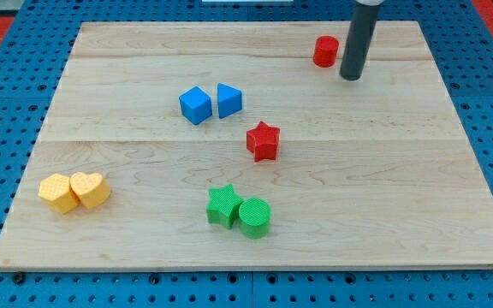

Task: Push the red circle above the red star

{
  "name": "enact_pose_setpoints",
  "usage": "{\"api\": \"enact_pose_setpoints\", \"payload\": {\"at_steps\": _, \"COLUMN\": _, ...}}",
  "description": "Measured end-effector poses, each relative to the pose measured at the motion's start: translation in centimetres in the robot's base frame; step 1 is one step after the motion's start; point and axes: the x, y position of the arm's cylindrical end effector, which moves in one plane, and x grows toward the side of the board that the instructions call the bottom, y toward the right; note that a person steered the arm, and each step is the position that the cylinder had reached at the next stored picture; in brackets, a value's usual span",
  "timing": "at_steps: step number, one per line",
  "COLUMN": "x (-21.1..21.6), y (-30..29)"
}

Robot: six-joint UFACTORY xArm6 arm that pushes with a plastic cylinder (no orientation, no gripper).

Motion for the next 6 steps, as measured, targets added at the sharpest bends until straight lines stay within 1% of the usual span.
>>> {"api": "enact_pose_setpoints", "payload": {"at_steps": 1, "x": -4.3, "y": -1.0}}
{"api": "enact_pose_setpoints", "payload": {"at_steps": 2, "x": -6.9, "y": -8.0}}
{"api": "enact_pose_setpoints", "payload": {"at_steps": 3, "x": -3.7, "y": -10.0}}
{"api": "enact_pose_setpoints", "payload": {"at_steps": 4, "x": 2.3, "y": -10.3}}
{"api": "enact_pose_setpoints", "payload": {"at_steps": 5, "x": -0.9, "y": -13.8}}
{"api": "enact_pose_setpoints", "payload": {"at_steps": 6, "x": -3.1, "y": -14.7}}
